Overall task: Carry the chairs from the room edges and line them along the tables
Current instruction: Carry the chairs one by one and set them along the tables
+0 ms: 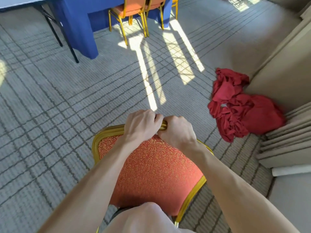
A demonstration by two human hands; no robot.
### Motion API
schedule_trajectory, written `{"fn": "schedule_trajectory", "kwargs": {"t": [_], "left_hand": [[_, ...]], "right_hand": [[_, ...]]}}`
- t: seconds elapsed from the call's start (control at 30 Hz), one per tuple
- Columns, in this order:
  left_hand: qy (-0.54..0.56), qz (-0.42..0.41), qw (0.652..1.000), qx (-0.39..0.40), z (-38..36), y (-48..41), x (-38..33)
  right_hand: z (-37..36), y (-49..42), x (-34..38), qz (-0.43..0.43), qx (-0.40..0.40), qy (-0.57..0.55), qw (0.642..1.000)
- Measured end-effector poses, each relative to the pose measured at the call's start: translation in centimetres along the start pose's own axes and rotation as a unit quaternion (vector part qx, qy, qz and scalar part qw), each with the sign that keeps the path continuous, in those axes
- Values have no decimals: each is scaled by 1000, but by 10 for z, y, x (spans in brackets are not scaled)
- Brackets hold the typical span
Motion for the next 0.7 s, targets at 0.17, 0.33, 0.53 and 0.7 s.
{"fn": "schedule_trajectory", "kwargs": {"t": [0.17,0.33,0.53,0.7], "left_hand": [[7,-14,1000,-18,21,-68,12],[4,-5,999,-52,42,-113,25],[-14,1,1000,-27,14,-135,31],[-14,25,999,27,-32,-164,32]], "right_hand": [[25,-65,12,36,-17,23,999],[48,-115,28,112,-53,61,990],[31,-152,4,184,-68,120,973],[18,-195,-29,176,7,133,975]]}}
Point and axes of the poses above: each hand's wrist, its own y-axis away from the middle knuckle, its own z-axis out of the back of the hand, x = y × z, the point moved 1 cm from there along -y, towards the middle knuckle, and after that the axes turned 12 degrees about -y, right-handed, at the moved point
